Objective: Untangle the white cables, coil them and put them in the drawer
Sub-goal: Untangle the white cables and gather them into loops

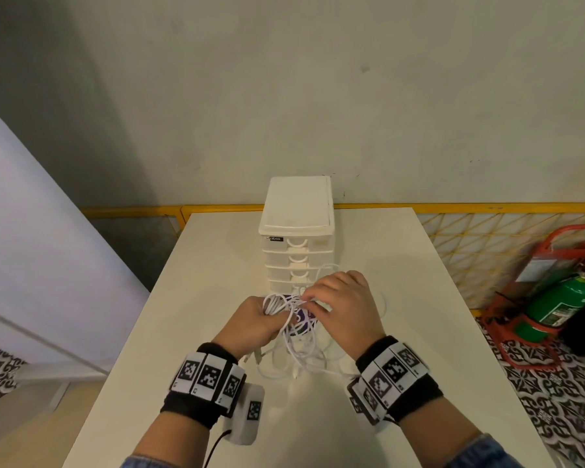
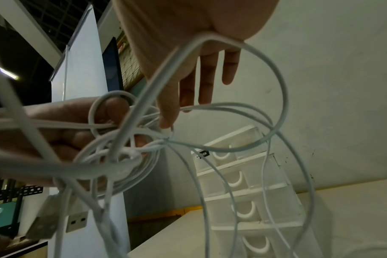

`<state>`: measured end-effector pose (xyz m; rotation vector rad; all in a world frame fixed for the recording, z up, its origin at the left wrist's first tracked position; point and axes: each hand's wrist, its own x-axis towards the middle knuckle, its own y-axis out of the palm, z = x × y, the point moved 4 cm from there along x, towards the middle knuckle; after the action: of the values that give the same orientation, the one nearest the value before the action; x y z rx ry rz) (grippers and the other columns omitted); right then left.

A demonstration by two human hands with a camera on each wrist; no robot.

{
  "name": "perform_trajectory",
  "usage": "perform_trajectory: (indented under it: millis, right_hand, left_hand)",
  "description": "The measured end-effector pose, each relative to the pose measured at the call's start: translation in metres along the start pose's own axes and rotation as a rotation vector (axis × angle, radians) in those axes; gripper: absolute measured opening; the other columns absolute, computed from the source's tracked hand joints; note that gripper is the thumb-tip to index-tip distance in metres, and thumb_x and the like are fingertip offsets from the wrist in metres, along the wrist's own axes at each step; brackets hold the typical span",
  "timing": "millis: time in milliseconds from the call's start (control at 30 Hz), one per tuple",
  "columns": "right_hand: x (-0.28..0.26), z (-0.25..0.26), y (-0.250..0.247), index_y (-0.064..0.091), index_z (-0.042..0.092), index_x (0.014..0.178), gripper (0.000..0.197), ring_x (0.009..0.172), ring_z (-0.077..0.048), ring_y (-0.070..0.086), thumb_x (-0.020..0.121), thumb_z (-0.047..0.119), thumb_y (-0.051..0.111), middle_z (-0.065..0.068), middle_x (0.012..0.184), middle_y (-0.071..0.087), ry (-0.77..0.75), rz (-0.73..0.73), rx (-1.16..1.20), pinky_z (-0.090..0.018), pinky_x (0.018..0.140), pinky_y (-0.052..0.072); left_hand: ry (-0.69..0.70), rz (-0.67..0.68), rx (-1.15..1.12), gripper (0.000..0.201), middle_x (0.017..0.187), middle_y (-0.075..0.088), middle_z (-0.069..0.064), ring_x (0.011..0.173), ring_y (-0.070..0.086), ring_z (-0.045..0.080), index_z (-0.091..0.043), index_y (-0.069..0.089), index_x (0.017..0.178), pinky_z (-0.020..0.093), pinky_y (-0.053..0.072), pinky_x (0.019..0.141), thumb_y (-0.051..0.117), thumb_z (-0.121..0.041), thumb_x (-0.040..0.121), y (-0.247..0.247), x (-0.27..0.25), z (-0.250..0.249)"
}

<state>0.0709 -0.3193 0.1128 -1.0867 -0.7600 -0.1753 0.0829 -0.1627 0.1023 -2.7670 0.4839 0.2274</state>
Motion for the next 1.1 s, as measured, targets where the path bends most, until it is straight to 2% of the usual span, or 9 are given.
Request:
perform_trajectory:
  millis: [167, 333, 433, 633, 700, 833, 933, 1000, 1100]
  right_hand:
    - [-0.004, -0.014, -0.006, 0.070, 0.028, 0.078, 0.011, 0.069, -0.007, 0.062, 0.081, 0.035, 0.062, 0.014, 0.077, 0.069, 0.059, -0.049, -0.007, -0.028, 0.089, 0.033]
    - [-0.008, -0.023, -0.012, 0.073, 0.026, 0.078, 0.004, 0.066, -0.005, 0.064, 0.078, 0.029, 0.070, 0.012, 0.076, 0.071, 0.087, -0.077, -0.035, -0.038, 0.093, 0.041]
    - [-0.009, -0.043, -0.028, 0.072, 0.023, 0.077, 0.002, 0.065, -0.011, 0.065, 0.077, 0.024, 0.074, 0.009, 0.076, 0.071, 0.241, -0.151, -0.011, -0.044, 0.084, 0.050]
    - [-0.018, -0.068, -0.036, 0.068, 0.018, 0.075, 0.006, 0.060, -0.014, 0.061, 0.079, 0.017, 0.073, 0.006, 0.073, 0.068, 0.462, -0.244, 0.062, -0.039, 0.063, 0.052]
    - [-0.024, -0.078, -0.037, 0.067, 0.019, 0.076, 0.006, 0.063, -0.015, 0.060, 0.081, 0.018, 0.070, 0.005, 0.075, 0.068, 0.573, -0.229, 0.060, -0.037, 0.067, 0.051]
    - [-0.038, -0.109, -0.049, 0.065, 0.022, 0.078, 0.006, 0.076, -0.022, 0.063, 0.083, 0.020, 0.066, 0.002, 0.082, 0.068, 0.804, -0.228, 0.027, -0.039, 0.074, 0.049]
    - [-0.038, -0.110, -0.036, 0.066, 0.025, 0.082, 0.008, 0.084, -0.021, 0.063, 0.086, 0.020, 0.062, 0.003, 0.091, 0.069, 0.825, -0.013, -0.015, -0.040, 0.081, 0.046]
    - [-0.036, -0.103, -0.024, 0.068, 0.019, 0.102, 0.018, 0.099, -0.025, 0.060, 0.089, 0.016, 0.056, -0.003, 0.109, 0.067, 0.798, 0.143, -0.084, -0.039, 0.086, 0.044]
    - [-0.024, -0.080, -0.024, 0.060, 0.008, 0.122, 0.041, 0.110, -0.031, 0.054, 0.083, -0.003, 0.049, -0.011, 0.121, 0.060, 0.621, 0.023, -0.100, -0.043, 0.091, 0.042]
  left_hand:
    - [0.011, -0.064, -0.015, 0.040, 0.040, 0.038, -0.004, 0.037, 0.028, 0.010, -0.018, 0.052, 0.048, 0.019, 0.024, 0.040, 0.070, -0.007, 0.082, -0.010, 0.004, -0.001]
    - [0.019, -0.078, 0.000, 0.041, 0.038, 0.038, -0.005, 0.036, 0.028, 0.008, -0.015, 0.049, 0.049, 0.018, 0.024, 0.040, 0.069, -0.010, 0.084, -0.012, 0.003, -0.002]
    - [-0.033, -0.113, -0.020, 0.043, 0.040, 0.037, -0.002, 0.037, 0.027, 0.011, -0.016, 0.058, 0.042, 0.021, 0.023, 0.040, 0.070, -0.008, 0.083, -0.025, 0.002, 0.005]
    - [-0.046, -0.200, 0.019, 0.046, 0.037, 0.038, -0.005, 0.035, 0.029, 0.010, -0.021, 0.066, 0.043, 0.017, 0.027, 0.038, 0.064, -0.007, 0.086, -0.038, 0.003, 0.008]
    - [-0.046, -0.246, 0.098, 0.040, 0.034, 0.041, -0.006, 0.032, 0.033, 0.007, -0.019, 0.069, 0.048, 0.016, 0.031, 0.038, 0.063, -0.009, 0.086, -0.043, 0.002, 0.007]
    - [-0.089, -0.354, 0.099, 0.023, 0.033, 0.042, -0.005, 0.030, 0.034, 0.006, 0.000, 0.072, 0.075, 0.016, 0.030, 0.036, 0.059, -0.011, 0.089, -0.061, 0.003, 0.016]
    - [-0.082, -0.336, 0.088, 0.025, 0.033, 0.040, -0.005, 0.030, 0.031, 0.008, 0.001, 0.072, 0.074, 0.015, 0.028, 0.036, 0.058, -0.011, 0.090, -0.057, 0.005, 0.013]
    - [-0.072, -0.318, 0.092, 0.026, 0.034, 0.041, -0.005, 0.030, 0.032, 0.007, -0.001, 0.071, 0.070, 0.015, 0.029, 0.036, 0.058, -0.012, 0.091, -0.052, 0.006, 0.011]
    - [-0.066, -0.291, 0.109, 0.028, 0.033, 0.040, -0.005, 0.030, 0.032, 0.006, 0.002, 0.071, 0.070, 0.014, 0.029, 0.036, 0.059, -0.012, 0.091, -0.047, 0.007, 0.012]
